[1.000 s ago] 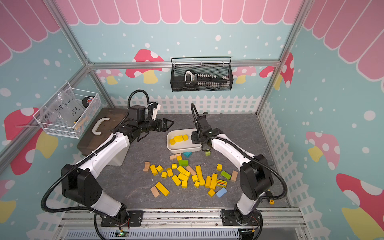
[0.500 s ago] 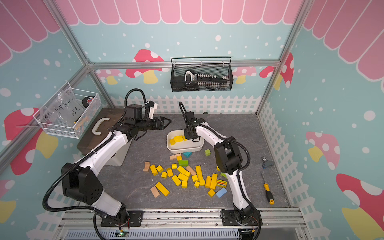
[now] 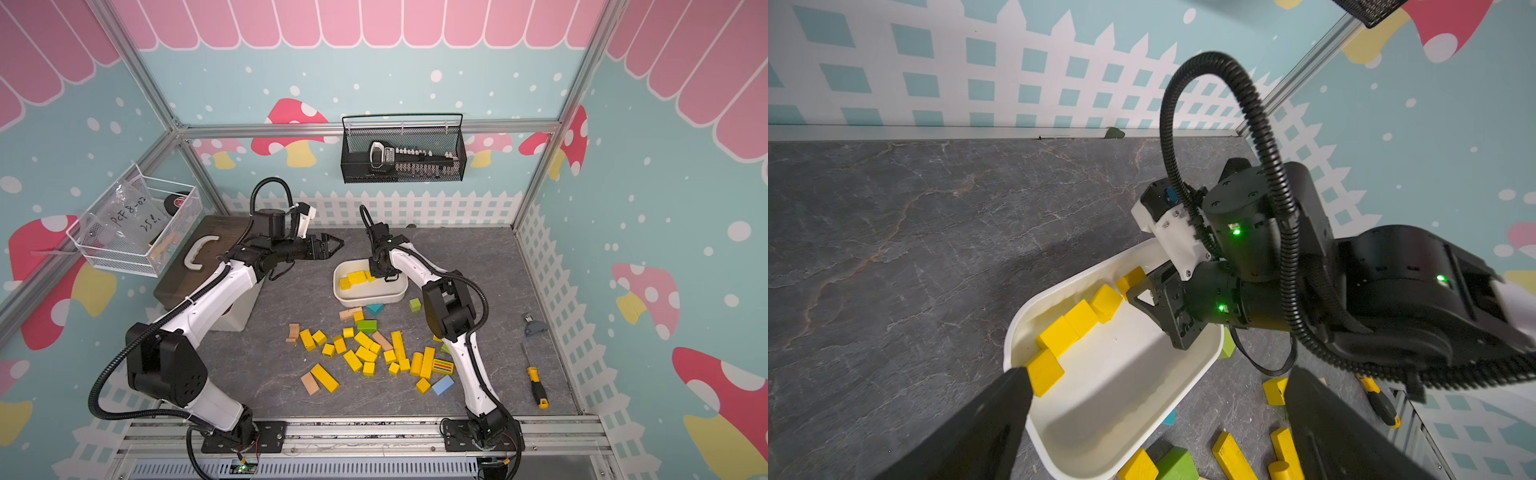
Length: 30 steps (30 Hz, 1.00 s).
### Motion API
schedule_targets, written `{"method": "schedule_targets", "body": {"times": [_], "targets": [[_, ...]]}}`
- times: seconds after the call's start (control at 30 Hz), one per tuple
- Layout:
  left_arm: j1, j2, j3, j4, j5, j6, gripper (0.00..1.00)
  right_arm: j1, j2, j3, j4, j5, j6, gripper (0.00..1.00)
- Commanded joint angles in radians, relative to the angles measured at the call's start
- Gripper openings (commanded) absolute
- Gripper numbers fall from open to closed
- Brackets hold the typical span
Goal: Pick out the yellow building blocks
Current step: Place the building block in the storage box.
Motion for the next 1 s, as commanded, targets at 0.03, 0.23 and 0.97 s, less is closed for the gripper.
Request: {"method": "schedule_targets", "body": {"times": [0.03, 0.23, 0.97], "targets": [[0.013, 0.02, 0.036, 0.005, 0.036, -0.028, 1.0, -0.001, 0.017, 0.031, 0.004, -0.051, 0.009, 0.21], [0.015, 0.026, 0.038, 0.005, 0.046, -0.033, 1.0, 0.0, 0.021, 0.034, 0.027, -0.08, 0.024, 0.21], [0.015, 0.031, 0.04, 0.004, 0.055, -0.036, 1.0, -0.002, 0.04, 0.068, 0.029, -0.104, 0.037, 0.43]]}}
